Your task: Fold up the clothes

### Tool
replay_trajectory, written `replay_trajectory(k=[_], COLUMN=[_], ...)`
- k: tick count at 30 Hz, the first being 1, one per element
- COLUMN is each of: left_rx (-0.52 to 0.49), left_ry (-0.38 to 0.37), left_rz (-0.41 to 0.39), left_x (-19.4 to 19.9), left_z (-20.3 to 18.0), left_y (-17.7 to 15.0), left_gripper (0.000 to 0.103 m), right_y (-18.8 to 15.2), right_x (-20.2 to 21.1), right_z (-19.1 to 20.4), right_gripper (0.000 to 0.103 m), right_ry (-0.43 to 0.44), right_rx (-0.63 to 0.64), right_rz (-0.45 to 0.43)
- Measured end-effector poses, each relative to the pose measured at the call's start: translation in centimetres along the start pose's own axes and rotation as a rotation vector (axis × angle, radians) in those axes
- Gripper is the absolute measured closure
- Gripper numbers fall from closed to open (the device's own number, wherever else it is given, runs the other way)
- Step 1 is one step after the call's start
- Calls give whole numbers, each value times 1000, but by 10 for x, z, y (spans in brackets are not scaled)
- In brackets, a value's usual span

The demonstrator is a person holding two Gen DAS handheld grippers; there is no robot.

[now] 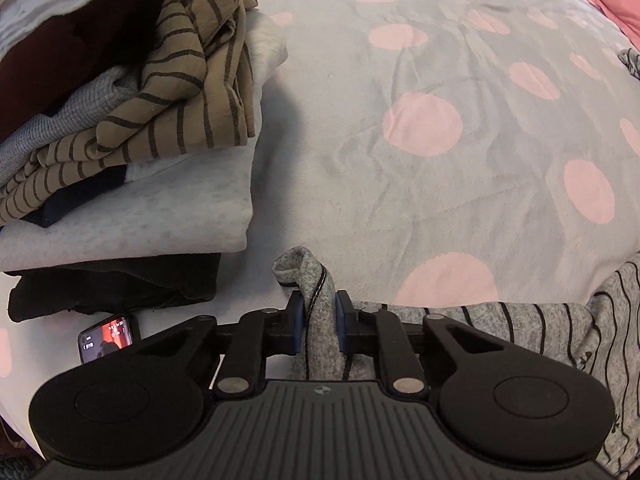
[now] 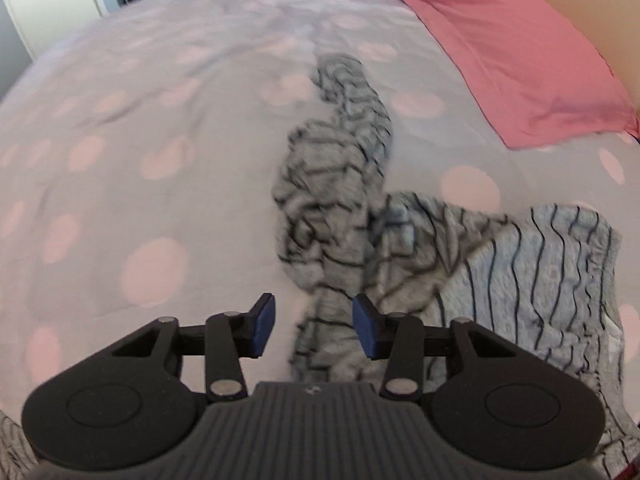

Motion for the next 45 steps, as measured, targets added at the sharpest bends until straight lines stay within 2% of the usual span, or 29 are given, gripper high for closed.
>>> replay_trajectory(k=[3,7,8,9,10,12,16,18,21,27,29,31,32,33,35,39,40,42,45], left_rx=[-19,-12,-10,-6,1,13,22,30,48,7,-15,-22,-30,-41,-59,-90,-111,-154,-266], left_ry=[6,9,10,11,12,17,37,54,94,124,119,115,119,126,134,114,100,73,37], left_rz=[-21,-62,-73,-84,-95,-112,-142,-160,-182,-185,-201,-207,-208,-211,-214,-218,-222,-232,-239], left_x=[4,14,17,20,23,26,29,30,33,23,22,24,26,28,32,42,46,53,61], left_z=[-2,-1,0,1,2,5,8,10,16,14,11,10,9,9,8,4,1,-4,-19], left_y=[-1,0,1,1,1,1,2,3,4,1,2,1,0,-1,-4,-15,-19,-27,-47], left_gripper=[93,95,95,95,96,96,97,97,98,98,92,89,86,84,78,65,65,65,65], right_y=[-14,-39,-44,-47,-45,-33,-5,4,12,8,8,7,7,6,3,-8,-13,-26,-52], right_x=[-10,-39,-47,-51,-51,-39,-7,5,14,-9,-9,-10,-10,-8,-2,17,22,31,42], right_z=[17,34,32,29,24,14,-8,-17,-26,-26,-23,-20,-18,-14,-4,20,27,44,69], right_gripper=[58,59,64,83,93,95,96,96,96,95,93,86,74,70,70,62,61,60,60], right_ry=[-25,-115,-124,-113,-112,-123,-86,-103,-148,-121,-111,-118,-119,-117,-112,-138,-128,-55,62], right_rx=[123,280,290,284,264,206,39,-17,-52,-53,-51,-36,-22,-3,48,179,216,290,372], right_rz=[51,140,162,166,155,80,-75,-145,-225,-144,-147,-157,-160,-169,-191,-261,-277,-286,-261])
Point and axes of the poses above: each gripper's, at about its wrist camera, not at the fingertips, and x roughly against the way its jaws point, z to its left, y to its top, the point moved 4 cm from there along -x, roughly the way its jaws point, and after that the axes turned 1 degree about x, right-handed, at the moved point
